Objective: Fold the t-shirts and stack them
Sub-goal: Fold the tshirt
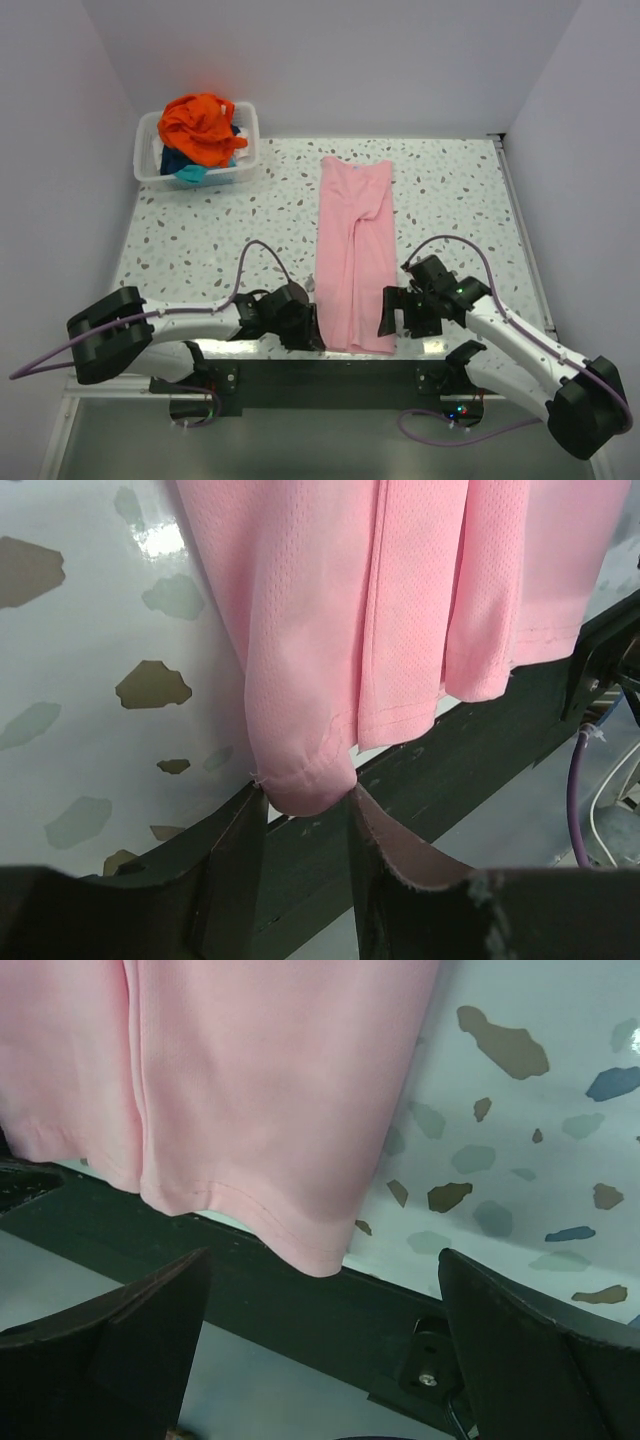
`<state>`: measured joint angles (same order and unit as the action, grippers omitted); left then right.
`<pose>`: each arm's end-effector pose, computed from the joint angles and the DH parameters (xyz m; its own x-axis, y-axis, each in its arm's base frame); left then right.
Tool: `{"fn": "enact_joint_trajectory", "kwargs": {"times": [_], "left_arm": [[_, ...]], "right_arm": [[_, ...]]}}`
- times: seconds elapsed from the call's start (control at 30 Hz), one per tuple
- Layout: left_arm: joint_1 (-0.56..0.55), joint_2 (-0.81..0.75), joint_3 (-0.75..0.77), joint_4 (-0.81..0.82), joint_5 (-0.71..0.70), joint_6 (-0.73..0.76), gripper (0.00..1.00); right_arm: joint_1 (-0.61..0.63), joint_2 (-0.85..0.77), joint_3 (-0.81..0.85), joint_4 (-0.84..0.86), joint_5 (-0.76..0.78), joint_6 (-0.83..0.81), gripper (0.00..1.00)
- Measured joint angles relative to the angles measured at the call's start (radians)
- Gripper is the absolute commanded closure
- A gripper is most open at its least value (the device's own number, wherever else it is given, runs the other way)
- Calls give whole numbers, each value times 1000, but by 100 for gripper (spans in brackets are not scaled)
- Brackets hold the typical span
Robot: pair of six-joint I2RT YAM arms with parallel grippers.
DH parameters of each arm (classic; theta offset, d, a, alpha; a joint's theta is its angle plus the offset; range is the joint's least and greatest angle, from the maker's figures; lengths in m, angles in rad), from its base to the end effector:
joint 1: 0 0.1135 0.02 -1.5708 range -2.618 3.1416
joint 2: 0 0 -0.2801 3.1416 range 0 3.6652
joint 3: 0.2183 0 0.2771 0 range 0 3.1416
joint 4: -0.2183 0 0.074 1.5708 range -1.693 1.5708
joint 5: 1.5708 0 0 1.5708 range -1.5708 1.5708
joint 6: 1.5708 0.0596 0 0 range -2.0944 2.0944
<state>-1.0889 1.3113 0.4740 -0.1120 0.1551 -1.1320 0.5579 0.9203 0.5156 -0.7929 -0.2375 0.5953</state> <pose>0.1083 -0.2268 0.1154 -0.9904 -0.0363 -0.1337 0.0486 0.8128 -0.5805 0.1375 0.1023 0.1622 -0.9834 0.0288 -0.1790 -0.0433 0.9215 0.3858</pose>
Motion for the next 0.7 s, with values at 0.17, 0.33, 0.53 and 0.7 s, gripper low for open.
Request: {"fn": "enact_joint_trajectory", "kwargs": {"times": [0.17,0.33,0.53,0.7], "left_arm": [[-1,25,16,2,-19,-4,83],[-1,46,26,-1,-45,3,100],[-1,42,24,-1,-56,6,100],[-1,4,-4,-4,-62,4,100]], "right_arm": [[42,3,-19,31,-36,11,3],[86,21,-72,68,-52,42,12],[105,29,-111,121,-85,96,40],[112,36,-142,179,-106,143,60]]}}
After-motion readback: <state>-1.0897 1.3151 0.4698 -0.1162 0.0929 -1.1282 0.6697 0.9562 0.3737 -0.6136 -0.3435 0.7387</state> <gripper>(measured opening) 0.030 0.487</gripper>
